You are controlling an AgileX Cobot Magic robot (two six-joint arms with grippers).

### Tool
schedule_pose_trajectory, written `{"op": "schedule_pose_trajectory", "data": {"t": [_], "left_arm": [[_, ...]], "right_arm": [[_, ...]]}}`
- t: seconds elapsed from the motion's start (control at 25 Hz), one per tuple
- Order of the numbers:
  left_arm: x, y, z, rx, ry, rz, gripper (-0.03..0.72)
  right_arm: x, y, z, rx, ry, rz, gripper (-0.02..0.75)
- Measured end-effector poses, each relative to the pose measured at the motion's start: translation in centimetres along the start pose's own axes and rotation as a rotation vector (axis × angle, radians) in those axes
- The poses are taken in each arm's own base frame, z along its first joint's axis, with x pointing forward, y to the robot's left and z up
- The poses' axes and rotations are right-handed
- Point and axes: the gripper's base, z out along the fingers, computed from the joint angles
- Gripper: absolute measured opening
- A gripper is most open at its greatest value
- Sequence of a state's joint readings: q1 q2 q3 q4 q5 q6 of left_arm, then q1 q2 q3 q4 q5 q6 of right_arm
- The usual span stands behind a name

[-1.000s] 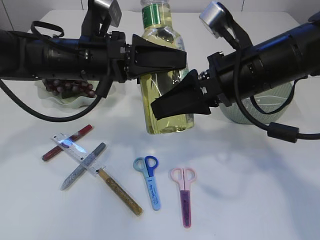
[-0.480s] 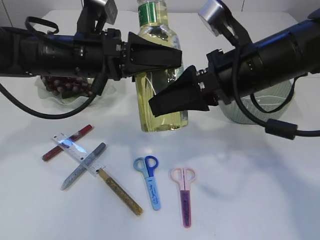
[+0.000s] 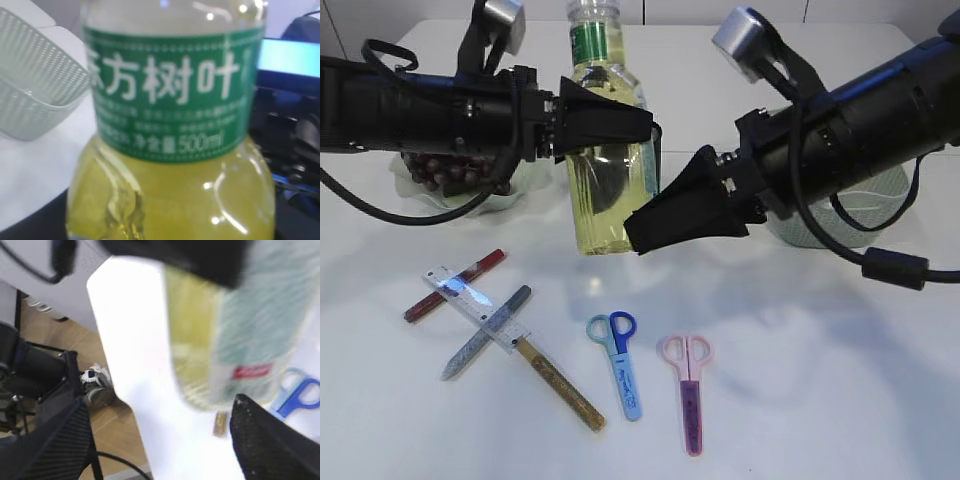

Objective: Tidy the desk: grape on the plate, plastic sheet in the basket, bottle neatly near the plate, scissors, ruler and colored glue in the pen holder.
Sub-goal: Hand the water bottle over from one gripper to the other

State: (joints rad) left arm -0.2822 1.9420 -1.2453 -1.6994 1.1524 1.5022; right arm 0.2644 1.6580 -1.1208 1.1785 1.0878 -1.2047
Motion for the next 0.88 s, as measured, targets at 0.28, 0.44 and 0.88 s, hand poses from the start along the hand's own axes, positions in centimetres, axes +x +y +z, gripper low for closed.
{"op": "schedule_pose_trajectory", "data": {"t": [0.28,0.44,0.88], "left_arm": [[-0.3,0.9,-1.1,-0.055,-0.015,-0.012,0.454],[0.0,1.4,-1.7,-0.074,0.026,-0.021,0.454],[-2.0,1.2,-2.7,-0.250,0.280,0.055,0.454]], "right_arm": [[0.3,0.3,0.0,-0.015,0.043,-0.010,0.613],[0.5,0.2,0.0,-0.003,0.069,-0.009,0.592],[0.9,0.0,-0.4,0.039,0.167,0.037,0.585]]}}
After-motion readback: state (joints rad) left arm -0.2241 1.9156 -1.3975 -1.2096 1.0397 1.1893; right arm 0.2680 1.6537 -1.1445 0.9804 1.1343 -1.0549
